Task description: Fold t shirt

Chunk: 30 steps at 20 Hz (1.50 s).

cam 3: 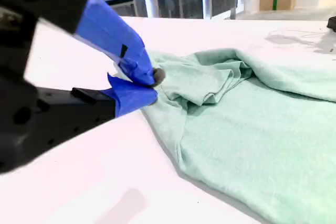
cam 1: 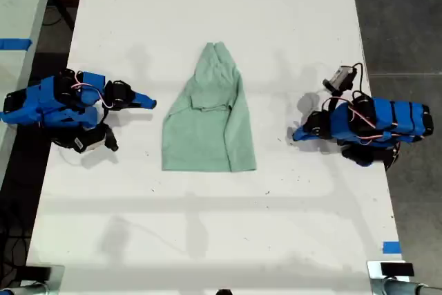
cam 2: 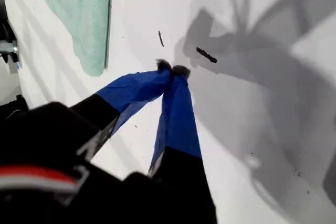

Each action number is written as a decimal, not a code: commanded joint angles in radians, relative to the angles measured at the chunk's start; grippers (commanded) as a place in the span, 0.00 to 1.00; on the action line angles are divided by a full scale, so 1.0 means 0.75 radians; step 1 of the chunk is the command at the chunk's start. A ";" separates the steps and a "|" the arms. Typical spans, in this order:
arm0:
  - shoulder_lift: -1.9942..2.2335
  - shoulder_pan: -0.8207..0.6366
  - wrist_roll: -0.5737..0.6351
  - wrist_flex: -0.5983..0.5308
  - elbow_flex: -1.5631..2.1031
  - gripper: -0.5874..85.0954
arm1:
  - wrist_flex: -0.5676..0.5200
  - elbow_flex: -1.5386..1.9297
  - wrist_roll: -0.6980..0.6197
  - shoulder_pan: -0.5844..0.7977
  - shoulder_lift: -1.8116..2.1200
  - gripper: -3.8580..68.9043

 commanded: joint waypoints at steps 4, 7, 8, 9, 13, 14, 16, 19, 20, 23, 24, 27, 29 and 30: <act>0.010 0.016 0.014 -0.031 0.000 0.00 | -0.035 0.018 -0.025 -0.037 0.006 0.05; 0.010 0.012 0.014 -0.031 0.000 0.00 | -0.035 0.018 -0.025 -0.039 0.006 0.05; 0.010 0.012 0.014 -0.031 0.000 0.00 | -0.035 0.020 -0.022 -0.039 0.006 0.05; 0.010 0.012 0.016 -0.031 0.000 0.00 | -0.035 0.020 -0.022 -0.041 0.006 0.05; 0.010 0.008 0.018 -0.033 0.000 0.00 | -0.035 0.025 -0.006 -0.045 0.006 0.05; 0.010 0.006 0.018 -0.035 0.000 0.00 | -0.035 0.027 -0.006 -0.045 0.006 0.05; 0.010 0.006 0.025 -0.047 0.000 0.00 | -0.035 0.027 -0.006 -0.045 0.006 0.05; 0.010 -0.004 0.025 -0.051 0.002 0.00 | -0.035 0.022 -0.014 -0.045 0.006 0.05; 0.010 -0.008 0.025 -0.051 0.004 0.00 | -0.035 0.022 -0.016 -0.045 0.006 0.05; 0.010 -0.010 0.018 -0.049 0.004 0.00 | -0.039 0.020 -0.025 -0.045 0.006 0.03; 0.010 -0.010 0.018 -0.047 0.004 0.00 | -0.039 0.020 -0.025 -0.045 0.006 0.03; 0.010 -0.010 0.016 -0.047 0.006 0.00 | -0.039 0.020 -0.025 -0.045 0.006 0.03; 0.010 -0.010 0.016 -0.047 0.006 0.00 | -0.039 0.020 -0.025 -0.045 0.006 0.03; 0.010 -0.008 0.016 -0.047 0.006 0.00 | -0.041 0.020 -0.025 -0.045 0.006 0.03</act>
